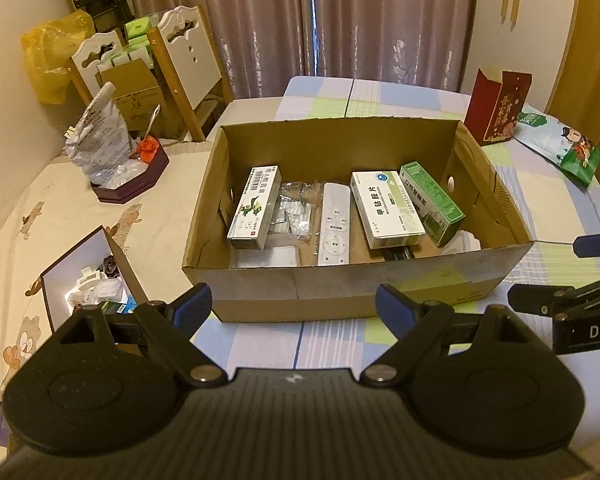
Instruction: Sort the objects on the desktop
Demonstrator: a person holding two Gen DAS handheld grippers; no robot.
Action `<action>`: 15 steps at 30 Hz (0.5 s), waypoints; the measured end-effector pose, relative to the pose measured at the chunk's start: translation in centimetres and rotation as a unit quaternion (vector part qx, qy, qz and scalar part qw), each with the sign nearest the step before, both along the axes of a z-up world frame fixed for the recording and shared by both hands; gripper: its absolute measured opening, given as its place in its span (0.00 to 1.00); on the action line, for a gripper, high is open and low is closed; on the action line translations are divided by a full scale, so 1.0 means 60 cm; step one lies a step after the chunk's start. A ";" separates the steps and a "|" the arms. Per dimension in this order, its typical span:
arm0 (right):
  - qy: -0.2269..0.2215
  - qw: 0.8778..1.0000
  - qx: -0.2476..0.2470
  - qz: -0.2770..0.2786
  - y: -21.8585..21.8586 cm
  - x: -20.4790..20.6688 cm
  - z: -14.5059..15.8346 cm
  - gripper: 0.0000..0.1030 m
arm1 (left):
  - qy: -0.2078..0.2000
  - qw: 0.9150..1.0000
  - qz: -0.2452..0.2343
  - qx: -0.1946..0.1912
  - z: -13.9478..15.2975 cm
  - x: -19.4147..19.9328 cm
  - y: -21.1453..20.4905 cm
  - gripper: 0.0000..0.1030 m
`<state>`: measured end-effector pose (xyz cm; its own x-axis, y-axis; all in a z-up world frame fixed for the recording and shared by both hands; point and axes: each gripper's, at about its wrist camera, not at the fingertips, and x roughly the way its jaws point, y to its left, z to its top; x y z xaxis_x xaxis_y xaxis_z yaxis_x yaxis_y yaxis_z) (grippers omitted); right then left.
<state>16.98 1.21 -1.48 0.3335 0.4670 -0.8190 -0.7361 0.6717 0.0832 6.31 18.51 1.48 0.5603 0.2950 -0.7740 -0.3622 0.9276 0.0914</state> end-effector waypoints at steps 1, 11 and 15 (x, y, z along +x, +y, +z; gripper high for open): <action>-0.001 1.000 0.001 0.002 -0.002 -0.002 0.001 0.99 | -0.001 1.000 0.001 0.001 0.002 -0.003 -0.004 0.84; -0.002 1.000 0.003 0.017 -0.026 -0.015 0.009 0.99 | -0.007 1.000 0.012 0.009 0.009 -0.029 -0.041 0.84; 0.002 1.000 0.008 0.023 -0.033 -0.019 0.013 0.99 | -0.008 1.000 0.017 0.012 0.012 -0.040 -0.053 0.84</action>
